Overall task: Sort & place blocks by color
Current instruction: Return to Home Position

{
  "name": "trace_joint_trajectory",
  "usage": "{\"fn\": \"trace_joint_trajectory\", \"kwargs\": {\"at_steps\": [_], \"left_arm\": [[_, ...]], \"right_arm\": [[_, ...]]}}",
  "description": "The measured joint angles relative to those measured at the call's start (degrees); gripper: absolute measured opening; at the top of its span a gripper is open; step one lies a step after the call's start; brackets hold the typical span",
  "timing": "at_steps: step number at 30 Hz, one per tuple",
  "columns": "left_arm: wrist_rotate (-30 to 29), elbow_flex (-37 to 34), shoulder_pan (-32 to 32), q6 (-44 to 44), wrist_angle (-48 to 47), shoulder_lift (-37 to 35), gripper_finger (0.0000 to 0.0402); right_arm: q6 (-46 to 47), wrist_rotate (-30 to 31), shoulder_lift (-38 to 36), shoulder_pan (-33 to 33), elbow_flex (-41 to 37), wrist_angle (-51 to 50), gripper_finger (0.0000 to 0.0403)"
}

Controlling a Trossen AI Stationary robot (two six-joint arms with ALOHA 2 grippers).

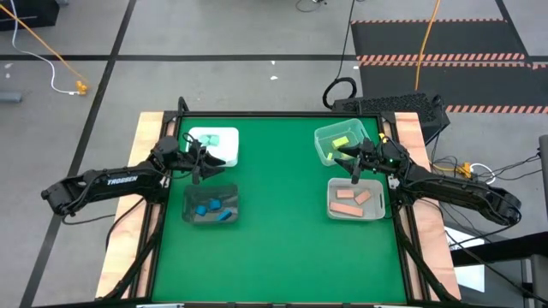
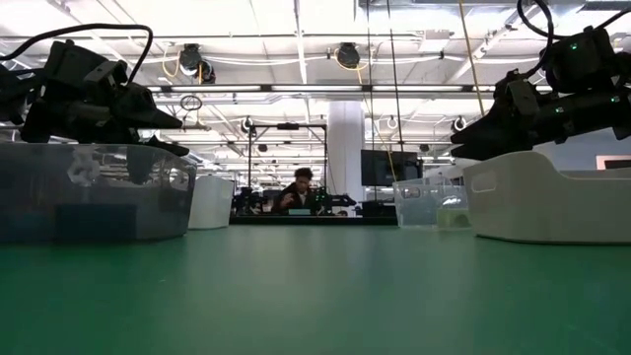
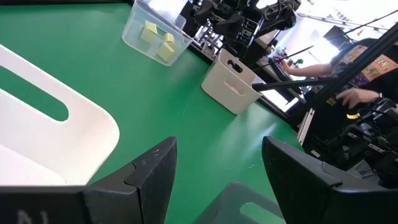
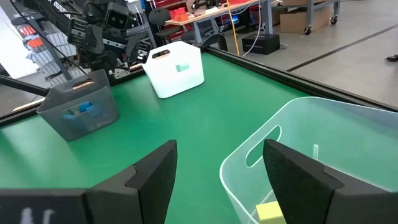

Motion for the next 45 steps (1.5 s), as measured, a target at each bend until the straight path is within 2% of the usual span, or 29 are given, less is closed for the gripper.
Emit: {"fn": "trace_joint_trajectory", "kwargs": {"at_steps": [17,20,35,45], "left_arm": [[-0.08,0.02,-0.18,-0.02,-0.21,-0.83,0.0237],[-0.27,0.02,-1.12,-0.01,-0.12,-4.59,0.0237],[-0.09,0.02,-3.16,-0.01,0.01,-32.11,0.0237],[-0.01,0.02,-3.05,0.0,0.03,-42.06,0.0237]], "right_arm": [[0.0,0.0,0.0,0.01,0.0,-0.01,0.0228],[0.0,0.0,0.0,0.0,0.0,0.01,0.0228],[0.0,0.01,0.0,-0.01,0.0,0.01,0.0228],[0.0,0.0,-1.89,0.01,0.02,-0.53,0.0228]]}}
